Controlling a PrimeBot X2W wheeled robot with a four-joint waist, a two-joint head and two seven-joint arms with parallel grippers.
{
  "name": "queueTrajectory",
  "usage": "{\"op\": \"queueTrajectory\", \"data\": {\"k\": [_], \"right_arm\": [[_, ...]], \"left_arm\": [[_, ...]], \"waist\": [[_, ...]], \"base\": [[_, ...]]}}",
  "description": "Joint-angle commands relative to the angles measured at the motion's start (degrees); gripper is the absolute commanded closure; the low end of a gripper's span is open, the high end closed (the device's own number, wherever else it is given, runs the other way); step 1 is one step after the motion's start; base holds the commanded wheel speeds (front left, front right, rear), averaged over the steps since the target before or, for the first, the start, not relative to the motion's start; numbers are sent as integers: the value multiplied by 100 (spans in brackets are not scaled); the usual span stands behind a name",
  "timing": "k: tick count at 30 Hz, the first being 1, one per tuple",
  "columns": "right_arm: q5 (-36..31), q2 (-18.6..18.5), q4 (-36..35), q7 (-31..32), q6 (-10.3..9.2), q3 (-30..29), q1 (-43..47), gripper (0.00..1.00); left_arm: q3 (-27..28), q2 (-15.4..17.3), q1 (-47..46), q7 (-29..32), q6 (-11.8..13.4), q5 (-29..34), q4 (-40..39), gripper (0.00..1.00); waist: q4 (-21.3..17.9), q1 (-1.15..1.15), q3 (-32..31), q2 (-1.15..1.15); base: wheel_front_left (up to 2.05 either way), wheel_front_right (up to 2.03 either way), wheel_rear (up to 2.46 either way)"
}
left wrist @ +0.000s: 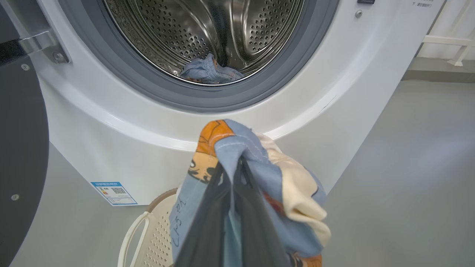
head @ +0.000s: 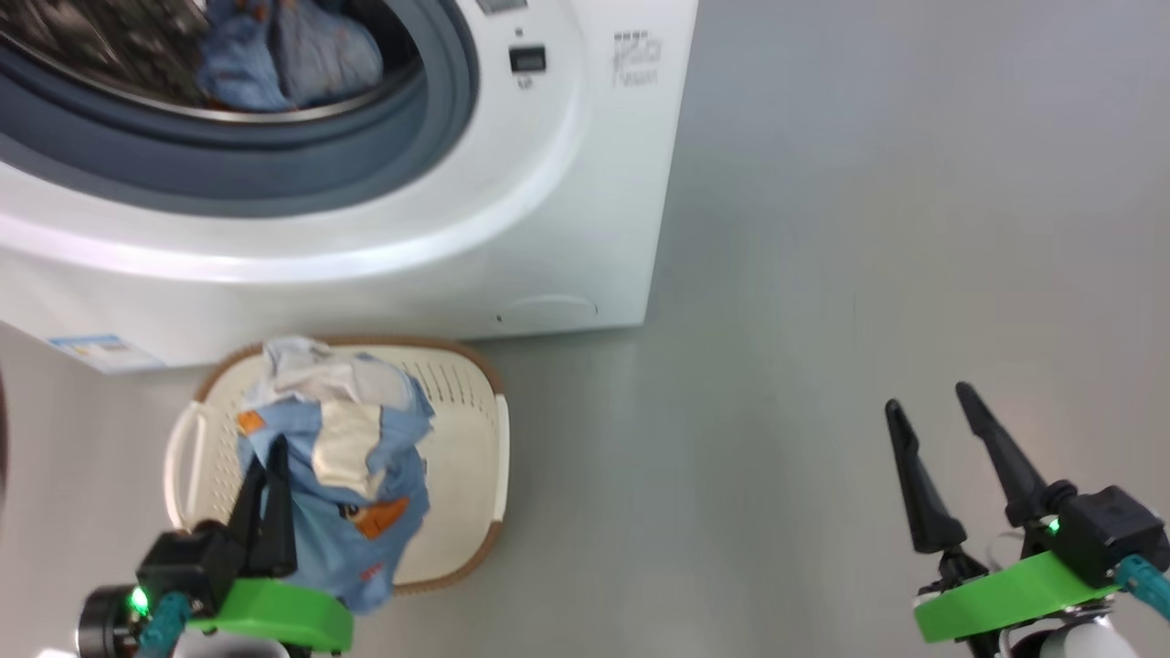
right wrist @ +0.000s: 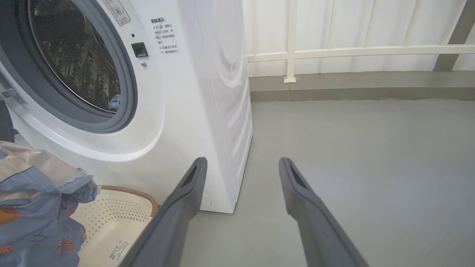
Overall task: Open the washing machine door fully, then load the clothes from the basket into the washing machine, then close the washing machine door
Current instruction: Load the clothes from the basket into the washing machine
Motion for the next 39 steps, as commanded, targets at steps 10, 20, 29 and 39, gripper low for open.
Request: {"op": "queueTrajectory", "data": {"k": [10,20,29,39], "right_arm": [[-83,127,-81,96,50,296,410,0],[-122,245,-162,187,50,318,636,0],[-134,287,-209,208,50,321,694,0],[-132,279,-213,204,50,333,674,0]], "left_arm": [[76,132,607,-53,-127,103,-301,100],[22,211,911,71,-141,38,-503,100],[-30,216,986,147,-93,-14,-633,100],[-79,218,961,162,-44,-65,-694,100]], "waist": [[55,1,-1257,0],[20,1,-1596,0],[8,1,-1612,0],[1,1,-1578,0]], "base": [[0,0,0],[0,0,0],[0,0,0],[0,0,0]]}}
